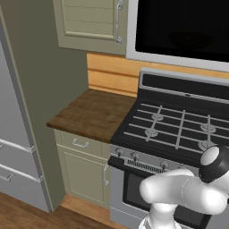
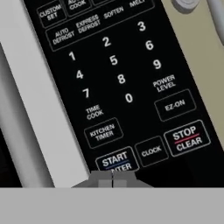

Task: Pick the squash from the sink and place it in the bowl. Then pick the bowl and place it in the microwave. Then close the microwave door and press the start button.

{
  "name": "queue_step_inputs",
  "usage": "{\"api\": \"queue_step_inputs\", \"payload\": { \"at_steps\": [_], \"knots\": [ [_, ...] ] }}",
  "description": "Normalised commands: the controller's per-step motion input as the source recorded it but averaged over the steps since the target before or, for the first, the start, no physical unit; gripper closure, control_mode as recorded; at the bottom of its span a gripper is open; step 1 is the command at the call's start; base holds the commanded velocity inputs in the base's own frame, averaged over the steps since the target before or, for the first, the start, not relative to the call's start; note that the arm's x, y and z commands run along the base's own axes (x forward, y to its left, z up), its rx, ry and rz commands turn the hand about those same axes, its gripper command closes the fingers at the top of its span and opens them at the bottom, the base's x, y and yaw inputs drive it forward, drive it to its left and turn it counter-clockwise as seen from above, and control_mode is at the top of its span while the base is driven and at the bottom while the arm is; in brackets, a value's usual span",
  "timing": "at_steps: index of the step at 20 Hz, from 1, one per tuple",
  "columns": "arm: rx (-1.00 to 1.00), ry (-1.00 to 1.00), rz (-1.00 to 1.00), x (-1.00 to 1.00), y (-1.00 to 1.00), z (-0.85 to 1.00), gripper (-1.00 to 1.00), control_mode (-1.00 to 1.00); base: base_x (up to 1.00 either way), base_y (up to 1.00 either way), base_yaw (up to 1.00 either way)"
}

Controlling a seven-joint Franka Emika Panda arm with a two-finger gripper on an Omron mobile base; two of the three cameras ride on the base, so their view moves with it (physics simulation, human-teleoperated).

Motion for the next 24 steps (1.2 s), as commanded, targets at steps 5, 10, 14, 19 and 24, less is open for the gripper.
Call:
{"api": "queue_step_inputs", "payload": {
  "at_steps": [5, 10, 14, 19, 24],
  "knots": [
    [0.0, 0.0, 0.0, 0.35, -0.06, -0.09, 1.0, -1.0, 0.0, 0.0, 0.0],
    [0.0, 0.0, 0.0, 0.34, -0.26, 0.0, 1.0, -1.0, 0.0, 0.0, 0.0],
    [0.0, 0.0, 0.0, 0.46, -0.28, -0.02, 1.0, -1.0, 0.0, 0.0, 0.0],
    [0.01, 0.1, 0.04, 0.88, -0.37, -0.35, 1.0, -1.0, 0.0, 0.0, 0.0],
    [0.0, 0.0, 0.01, -0.31, 0.0, -0.01, 1.0, -1.0, 0.0, 0.0, 0.0]
  ]
}}
